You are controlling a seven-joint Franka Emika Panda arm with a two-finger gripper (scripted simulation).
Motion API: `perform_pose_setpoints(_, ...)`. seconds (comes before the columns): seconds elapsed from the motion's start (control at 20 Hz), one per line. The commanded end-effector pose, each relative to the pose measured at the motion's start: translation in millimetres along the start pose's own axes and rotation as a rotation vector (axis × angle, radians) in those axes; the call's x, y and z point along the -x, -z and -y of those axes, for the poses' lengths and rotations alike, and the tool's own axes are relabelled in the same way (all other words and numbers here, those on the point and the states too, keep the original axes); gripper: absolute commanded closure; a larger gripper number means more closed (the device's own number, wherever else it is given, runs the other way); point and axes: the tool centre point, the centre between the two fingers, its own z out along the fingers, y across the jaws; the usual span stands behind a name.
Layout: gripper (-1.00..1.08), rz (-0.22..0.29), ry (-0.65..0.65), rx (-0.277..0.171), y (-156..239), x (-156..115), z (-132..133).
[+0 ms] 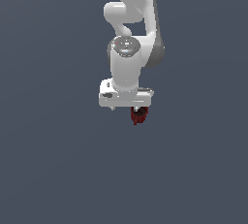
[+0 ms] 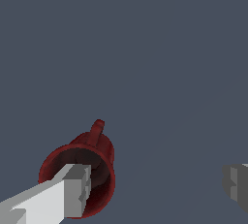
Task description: Pick up the object and move it to a goal position.
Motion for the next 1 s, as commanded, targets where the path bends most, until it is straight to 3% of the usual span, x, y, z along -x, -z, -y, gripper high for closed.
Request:
perform_pose_setpoints(0.0,-0.20,0.000,0.000,0.000,0.0,0.0,0.0)
perform_pose_setpoints(0.35,-0.20,-0.006,-0.031,0.011,0.3,-3.8,-17.7)
perform_pose_setpoints(0.95,-0.20,0.025,0.056,-0.012,-16.0,3.8,-4.9)
